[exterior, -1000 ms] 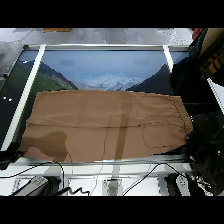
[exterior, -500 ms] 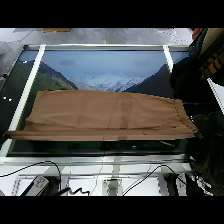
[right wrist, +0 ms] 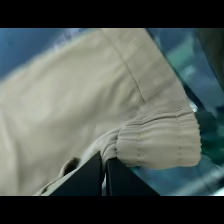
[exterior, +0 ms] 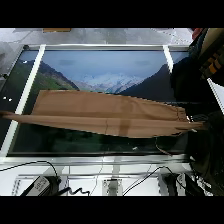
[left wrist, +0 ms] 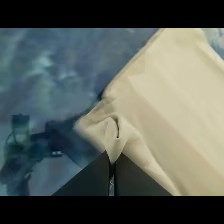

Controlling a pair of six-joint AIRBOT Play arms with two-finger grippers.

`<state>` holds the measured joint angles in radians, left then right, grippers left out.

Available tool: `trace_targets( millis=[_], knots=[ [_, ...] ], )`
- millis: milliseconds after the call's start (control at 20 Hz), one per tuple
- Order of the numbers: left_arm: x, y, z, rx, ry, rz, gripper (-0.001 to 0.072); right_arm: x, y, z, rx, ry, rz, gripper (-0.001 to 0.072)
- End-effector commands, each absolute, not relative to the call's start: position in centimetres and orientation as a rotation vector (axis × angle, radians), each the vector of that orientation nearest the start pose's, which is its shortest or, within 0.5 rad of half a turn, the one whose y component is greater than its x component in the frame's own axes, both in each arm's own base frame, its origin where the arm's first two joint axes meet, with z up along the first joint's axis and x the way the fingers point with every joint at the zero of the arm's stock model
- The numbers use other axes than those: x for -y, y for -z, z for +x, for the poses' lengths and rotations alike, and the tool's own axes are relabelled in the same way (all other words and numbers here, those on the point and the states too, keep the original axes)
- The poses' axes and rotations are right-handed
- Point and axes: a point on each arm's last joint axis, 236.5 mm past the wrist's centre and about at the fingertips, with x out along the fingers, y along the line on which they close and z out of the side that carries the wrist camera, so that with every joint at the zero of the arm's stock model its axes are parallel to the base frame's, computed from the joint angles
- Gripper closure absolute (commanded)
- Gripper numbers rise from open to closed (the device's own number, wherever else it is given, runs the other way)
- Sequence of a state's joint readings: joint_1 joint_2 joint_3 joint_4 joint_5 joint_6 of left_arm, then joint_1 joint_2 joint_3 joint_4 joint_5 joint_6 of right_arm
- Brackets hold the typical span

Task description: Fold the clothes and pants, and hang the long-sleeved shirts on hangers.

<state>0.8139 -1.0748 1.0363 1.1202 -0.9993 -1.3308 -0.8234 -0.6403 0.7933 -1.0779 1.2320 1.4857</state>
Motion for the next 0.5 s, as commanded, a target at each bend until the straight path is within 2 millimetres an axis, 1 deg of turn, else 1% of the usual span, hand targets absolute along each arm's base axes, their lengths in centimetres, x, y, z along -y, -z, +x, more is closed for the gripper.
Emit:
trace_targets(
  millis=[0,100,200,250,350,450],
  knots=[
    [-19.8,-4.8,38.4,-0.805,-0.369,-0.589,0.0697,12.2,-9.1,29.6,-0.722,0.374,0.806,0.0685],
    [-18.3,-3.9,42.5,-0.765,-0.351,-0.598,0.0698,12.2,-7.7,32.9,-0.702,0.371,0.838,0.0685],
    [-17.2,-4.0,46.2,-0.719,-0.335,-0.616,0.0698,12.7,-5.9,35.9,-0.664,0.414,0.926,0.0685],
    [-16.9,-4.1,47.8,-0.702,-0.328,-0.624,0.0698,13.1,-4.8,36.9,-0.652,0.441,0.967,0.0685],
    [-16.7,-3.9,50.2,-0.698,-0.317,-0.643,0.0698,13.7,-2.3,38.6,-0.647,0.49,1.047,0.0685],
    [-16.8,-3.1,52.0,-0.701,-0.316,-0.666,0.0698,14.0,-0.5,39.9,-0.634,0.512,1.101,0.0685]
  ],
)
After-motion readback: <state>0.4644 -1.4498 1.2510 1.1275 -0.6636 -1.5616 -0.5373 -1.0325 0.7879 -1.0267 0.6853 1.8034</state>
